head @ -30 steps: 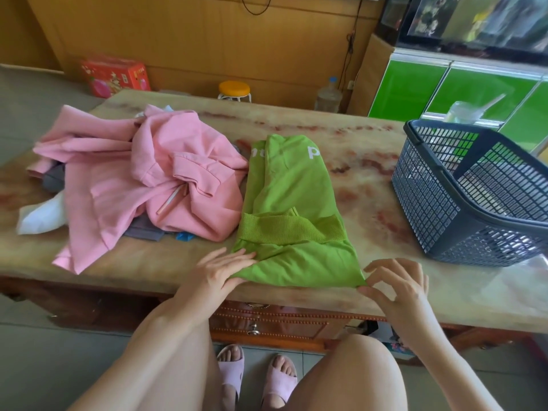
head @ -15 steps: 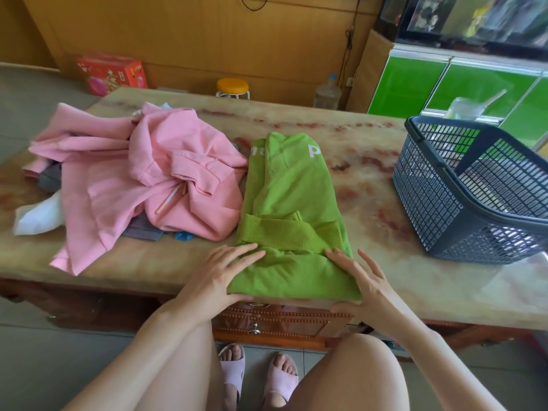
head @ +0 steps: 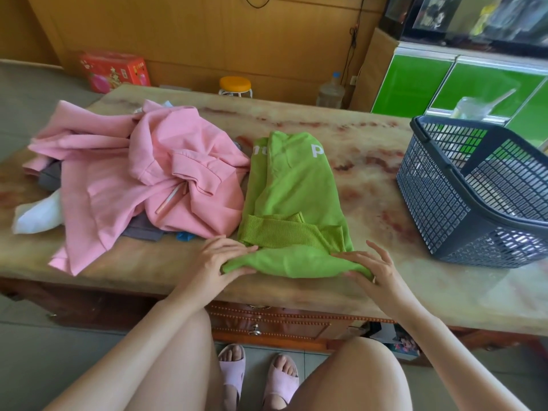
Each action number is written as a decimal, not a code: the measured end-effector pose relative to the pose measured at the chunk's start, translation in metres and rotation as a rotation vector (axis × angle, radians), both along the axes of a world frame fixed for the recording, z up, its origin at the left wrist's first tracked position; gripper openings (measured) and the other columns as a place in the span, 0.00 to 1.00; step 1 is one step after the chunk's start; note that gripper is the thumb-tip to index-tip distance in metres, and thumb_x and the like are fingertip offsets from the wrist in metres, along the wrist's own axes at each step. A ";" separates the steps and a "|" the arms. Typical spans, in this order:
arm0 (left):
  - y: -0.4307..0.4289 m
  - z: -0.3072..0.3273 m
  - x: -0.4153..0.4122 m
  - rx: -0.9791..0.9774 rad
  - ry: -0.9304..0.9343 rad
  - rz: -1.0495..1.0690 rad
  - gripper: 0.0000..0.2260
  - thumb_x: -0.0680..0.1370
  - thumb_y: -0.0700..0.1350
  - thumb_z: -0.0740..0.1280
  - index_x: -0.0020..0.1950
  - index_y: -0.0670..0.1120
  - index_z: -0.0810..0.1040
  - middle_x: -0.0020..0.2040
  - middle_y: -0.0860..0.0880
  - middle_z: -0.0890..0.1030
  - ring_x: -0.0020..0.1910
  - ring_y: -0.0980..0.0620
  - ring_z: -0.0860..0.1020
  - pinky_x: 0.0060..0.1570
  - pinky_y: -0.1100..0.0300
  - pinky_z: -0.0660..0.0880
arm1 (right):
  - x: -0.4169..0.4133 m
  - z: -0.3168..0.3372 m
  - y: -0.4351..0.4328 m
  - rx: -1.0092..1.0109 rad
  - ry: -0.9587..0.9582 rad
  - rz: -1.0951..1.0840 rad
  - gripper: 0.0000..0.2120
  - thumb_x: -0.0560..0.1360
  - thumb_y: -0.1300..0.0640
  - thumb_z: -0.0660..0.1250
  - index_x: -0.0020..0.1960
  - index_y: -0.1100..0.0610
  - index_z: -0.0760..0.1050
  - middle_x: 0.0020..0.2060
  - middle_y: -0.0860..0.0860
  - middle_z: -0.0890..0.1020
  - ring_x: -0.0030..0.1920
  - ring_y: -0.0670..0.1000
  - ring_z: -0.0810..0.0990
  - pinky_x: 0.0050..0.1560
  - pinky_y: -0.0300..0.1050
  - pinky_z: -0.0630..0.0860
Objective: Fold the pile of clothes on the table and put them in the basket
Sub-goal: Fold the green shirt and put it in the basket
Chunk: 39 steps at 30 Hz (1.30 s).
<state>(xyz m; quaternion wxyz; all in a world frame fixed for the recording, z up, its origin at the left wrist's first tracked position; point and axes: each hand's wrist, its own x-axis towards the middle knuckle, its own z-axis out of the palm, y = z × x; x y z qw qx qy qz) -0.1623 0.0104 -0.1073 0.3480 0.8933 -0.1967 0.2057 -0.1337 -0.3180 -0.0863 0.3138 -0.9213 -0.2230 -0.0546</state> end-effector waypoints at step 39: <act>0.003 0.011 0.014 0.362 0.063 -0.003 0.40 0.65 0.66 0.68 0.74 0.57 0.59 0.73 0.54 0.65 0.70 0.57 0.63 0.70 0.57 0.59 | 0.010 0.003 0.021 -0.205 -0.187 0.174 0.41 0.67 0.30 0.65 0.74 0.47 0.59 0.74 0.42 0.61 0.74 0.44 0.58 0.75 0.48 0.48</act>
